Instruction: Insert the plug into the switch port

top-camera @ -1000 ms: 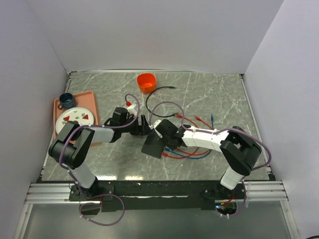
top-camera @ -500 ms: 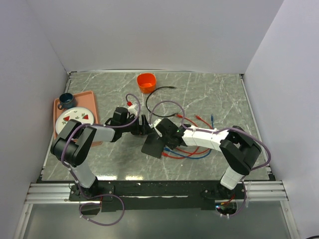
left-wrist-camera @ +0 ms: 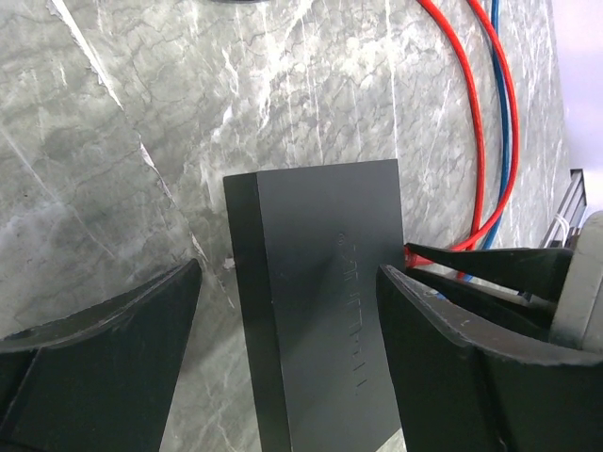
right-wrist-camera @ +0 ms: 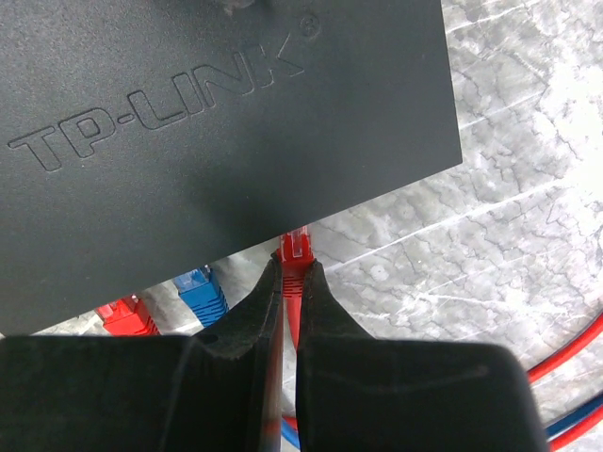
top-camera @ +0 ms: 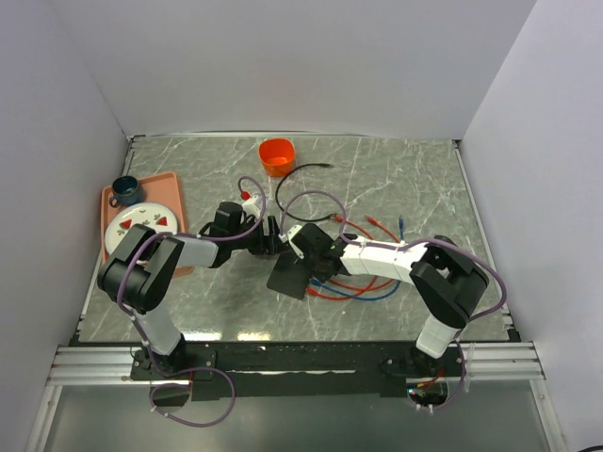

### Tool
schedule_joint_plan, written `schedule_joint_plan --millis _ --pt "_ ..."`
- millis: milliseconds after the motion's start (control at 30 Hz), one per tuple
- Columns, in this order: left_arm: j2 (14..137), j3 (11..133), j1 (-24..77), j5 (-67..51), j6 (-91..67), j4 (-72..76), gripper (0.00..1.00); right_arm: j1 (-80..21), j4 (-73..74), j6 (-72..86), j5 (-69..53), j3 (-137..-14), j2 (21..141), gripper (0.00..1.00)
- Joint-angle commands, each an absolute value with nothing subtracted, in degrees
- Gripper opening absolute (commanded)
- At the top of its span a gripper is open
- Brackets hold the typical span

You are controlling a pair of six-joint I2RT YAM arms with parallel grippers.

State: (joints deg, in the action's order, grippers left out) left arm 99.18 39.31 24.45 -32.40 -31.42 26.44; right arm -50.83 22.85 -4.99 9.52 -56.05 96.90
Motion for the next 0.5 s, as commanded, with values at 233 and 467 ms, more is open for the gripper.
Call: schedule_joint_plan --millis 233,467 --pt "102.21 39.99 24.52 -35.33 -32.61 26.72 0.77 -51.59 19.51 -4.57 8.53 -57.92 96.42 0.00" --pt "103.09 40.34 24.78 -36.39 -31.55 25.58 0.68 -51.68 19.34 -5.97 7.47 -59.76 96.50 0.00"
